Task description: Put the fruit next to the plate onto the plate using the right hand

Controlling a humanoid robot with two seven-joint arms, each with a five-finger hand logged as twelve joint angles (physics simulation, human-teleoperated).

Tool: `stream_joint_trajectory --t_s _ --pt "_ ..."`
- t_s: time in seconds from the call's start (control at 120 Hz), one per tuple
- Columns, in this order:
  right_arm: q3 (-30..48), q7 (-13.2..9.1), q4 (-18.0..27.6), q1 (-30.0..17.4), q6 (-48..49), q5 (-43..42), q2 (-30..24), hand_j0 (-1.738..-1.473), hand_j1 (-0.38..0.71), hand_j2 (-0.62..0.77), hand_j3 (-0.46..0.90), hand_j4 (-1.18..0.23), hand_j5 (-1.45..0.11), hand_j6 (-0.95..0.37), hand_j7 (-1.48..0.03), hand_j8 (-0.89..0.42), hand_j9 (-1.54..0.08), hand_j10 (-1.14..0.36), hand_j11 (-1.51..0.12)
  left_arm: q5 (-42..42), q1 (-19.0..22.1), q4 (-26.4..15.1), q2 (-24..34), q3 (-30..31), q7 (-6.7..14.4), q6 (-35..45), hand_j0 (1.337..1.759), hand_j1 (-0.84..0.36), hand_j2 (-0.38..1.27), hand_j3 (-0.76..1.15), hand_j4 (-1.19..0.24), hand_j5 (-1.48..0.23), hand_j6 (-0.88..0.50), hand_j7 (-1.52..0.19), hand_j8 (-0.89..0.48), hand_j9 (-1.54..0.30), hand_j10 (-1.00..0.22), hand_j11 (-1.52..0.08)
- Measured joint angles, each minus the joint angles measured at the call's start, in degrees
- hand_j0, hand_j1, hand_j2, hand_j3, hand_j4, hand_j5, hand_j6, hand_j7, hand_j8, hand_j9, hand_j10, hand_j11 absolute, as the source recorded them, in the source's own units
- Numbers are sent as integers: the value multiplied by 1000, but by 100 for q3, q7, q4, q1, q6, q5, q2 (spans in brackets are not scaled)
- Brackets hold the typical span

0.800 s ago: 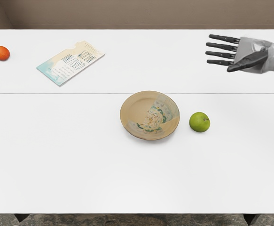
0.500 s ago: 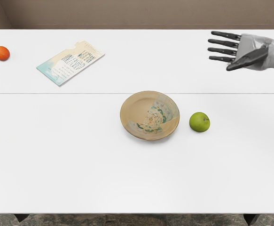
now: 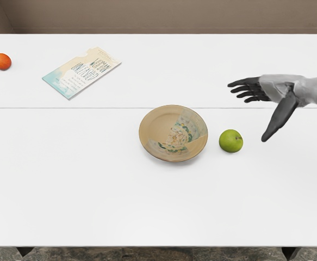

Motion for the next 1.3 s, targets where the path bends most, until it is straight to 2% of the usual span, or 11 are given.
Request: stream_joint_trajectory --t_s 0.142,0.3,0.583,1.0,1.117,1.3 --pt "-32 -155 796 -340 -1101 -837 -43 -1658 -214 -21 0 -116 -148 -118 -148 -117 -148 -116 -148 -1 0 0 0 0 0 -1 1658 69 47 0 -234 -304 -234 -304 -234 -304 -234 -304" --pt "-79 -213 1099 -720 -2045 -1143 -22 -1658 -195 -24 0 -133 -169 -135 -169 -134 -169 -133 -169 -2 0 0 0 0 0 -1 1658 69 47 0 -234 -304 -234 -304 -234 -304 -234 -304" --pt "-284 -225 1214 -1303 -3153 -1925 448 -1658 -143 -32 0 -177 -226 -179 -225 -178 -226 -176 -226 -1 0 0 0 0 0 0 1658 69 47 0 -234 -304 -234 -304 -234 -304 -234 -304" --pt "-1094 -255 1300 -1406 -4364 -2570 974 -1658 -93 -40 0 -219 -281 -220 -280 -219 -280 -218 -280 0 0 0 0 -1 0 0 1658 69 47 0 -234 -304 -234 -304 -234 -304 -234 -304" --pt "-1206 -344 1286 -1389 -4489 -2742 1039 -1658 -88 -41 0 -222 -285 -224 -285 -223 -285 -222 -285 -1 0 0 0 -1 0 -2 1658 69 47 0 -234 -304 -234 -304 -234 -304 -234 -304" --pt "-1340 -633 1279 -1287 -4521 -2816 1074 -1658 -81 -42 0 -228 -293 -229 -292 -228 -293 -227 -293 0 0 0 0 -1 0 -1 1658 69 47 0 -234 -304 -234 -304 -234 -304 -234 -304"
